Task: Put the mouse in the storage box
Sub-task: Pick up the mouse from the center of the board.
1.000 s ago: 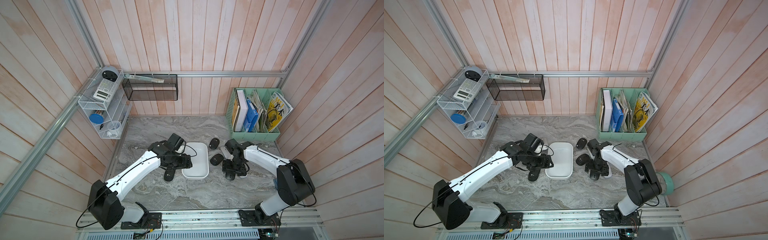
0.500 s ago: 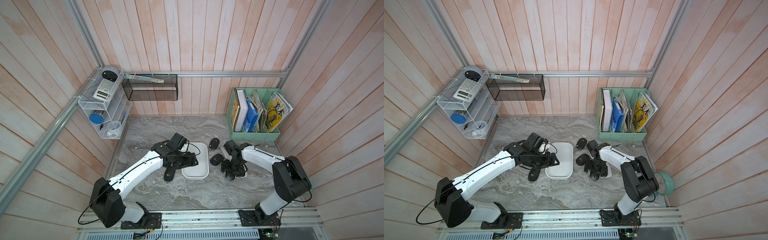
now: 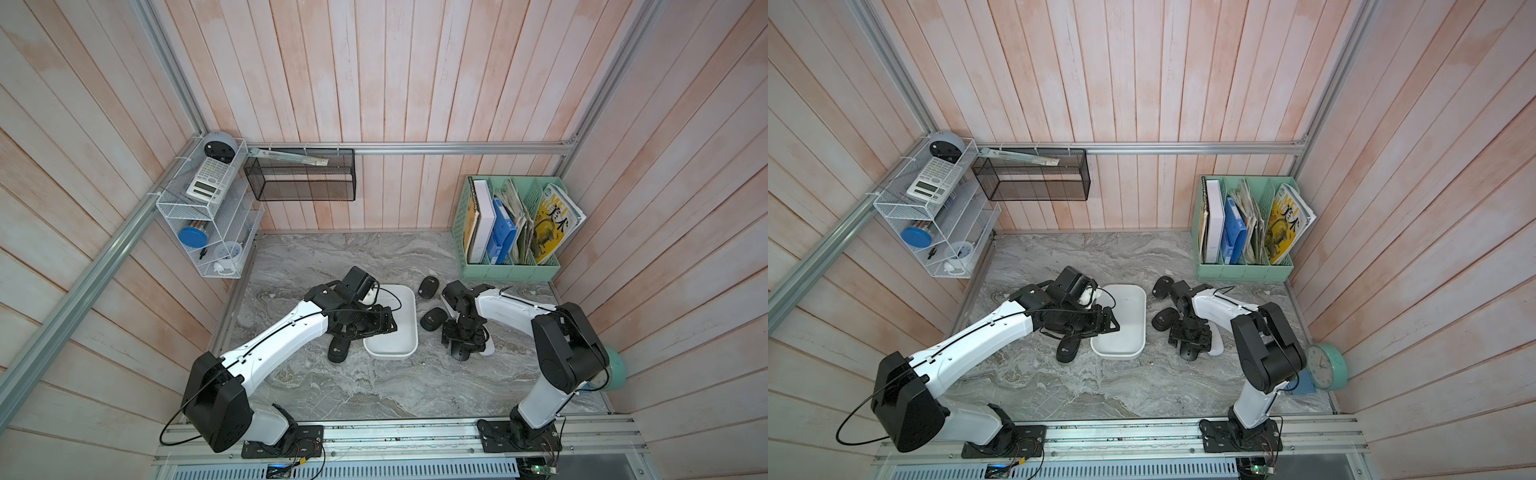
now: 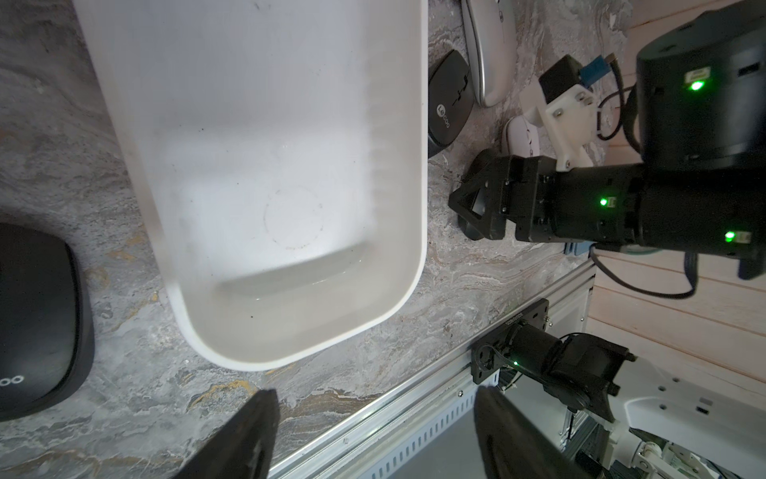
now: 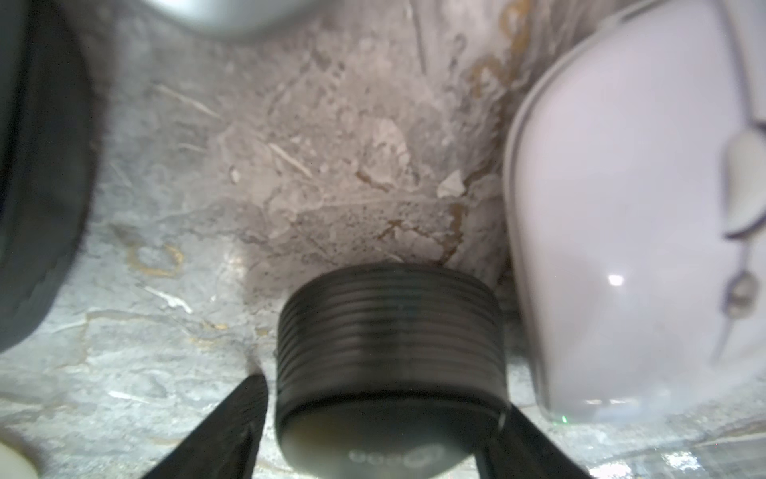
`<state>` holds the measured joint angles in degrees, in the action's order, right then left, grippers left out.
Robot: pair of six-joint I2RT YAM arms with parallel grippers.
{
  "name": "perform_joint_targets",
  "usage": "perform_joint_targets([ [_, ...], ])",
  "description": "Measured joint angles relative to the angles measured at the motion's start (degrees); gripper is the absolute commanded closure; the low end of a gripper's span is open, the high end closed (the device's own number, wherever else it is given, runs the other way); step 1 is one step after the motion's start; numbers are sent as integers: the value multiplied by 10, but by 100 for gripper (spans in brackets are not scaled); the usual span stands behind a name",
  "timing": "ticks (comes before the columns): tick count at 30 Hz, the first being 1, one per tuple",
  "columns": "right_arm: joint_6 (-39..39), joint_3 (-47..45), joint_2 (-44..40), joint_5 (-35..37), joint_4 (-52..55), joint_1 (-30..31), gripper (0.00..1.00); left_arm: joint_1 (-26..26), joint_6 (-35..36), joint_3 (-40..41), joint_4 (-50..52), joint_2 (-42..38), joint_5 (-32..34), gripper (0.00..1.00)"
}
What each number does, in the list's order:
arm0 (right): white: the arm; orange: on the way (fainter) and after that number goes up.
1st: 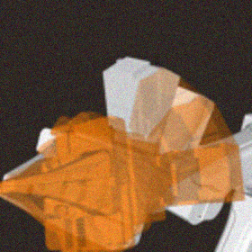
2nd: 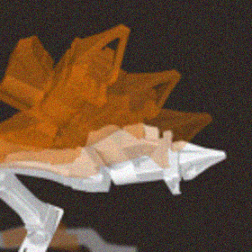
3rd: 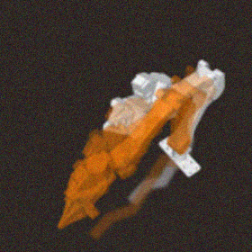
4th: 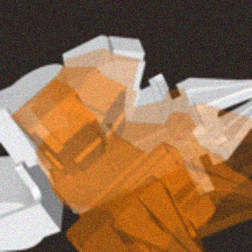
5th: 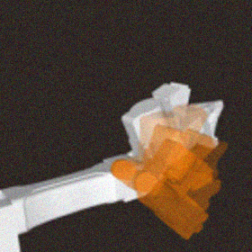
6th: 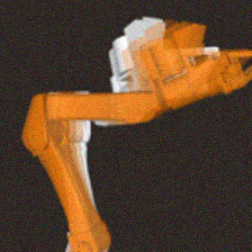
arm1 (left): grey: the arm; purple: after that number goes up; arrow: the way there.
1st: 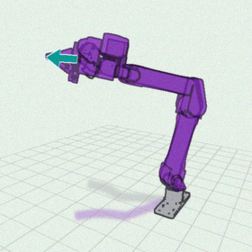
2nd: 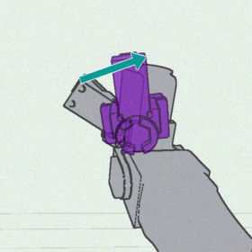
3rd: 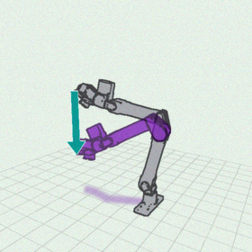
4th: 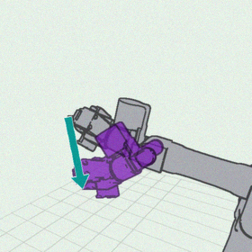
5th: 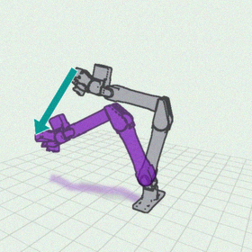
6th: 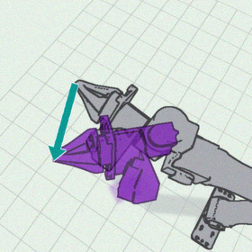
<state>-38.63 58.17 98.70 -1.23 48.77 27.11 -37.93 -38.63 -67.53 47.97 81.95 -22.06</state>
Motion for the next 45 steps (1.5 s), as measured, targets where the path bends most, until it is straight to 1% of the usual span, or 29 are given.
perform_joint_targets([
  [3,5,-1,0,3,-6,2,29,0,0,12,-6,-3,0,21],
  [8,10,-6,-3,4,-16,6,34,0,-3,38,-10,-7,0,21],
  [14,10,-16,-13,18,-27,16,38,0,-7,39,-13,-7,0,21],
  [27,21,-14,-19,56,-29,54,41,0,-12,39,-15,-5,7,21],
  [33,29,20,-23,48,-12,74,41,1,-15,39,-18,-1,10,21],
  [37,33,47,-37,38,3,78,41,9,-19,39,-31,-1,-2,21],
  [41,38,79,-42,36,25,87,41,28,-22,40,-41,-1,-9,21],
  [45,42,128,-43,32,53,99,41,59,-21,42,-43,-1,-20,21],
])
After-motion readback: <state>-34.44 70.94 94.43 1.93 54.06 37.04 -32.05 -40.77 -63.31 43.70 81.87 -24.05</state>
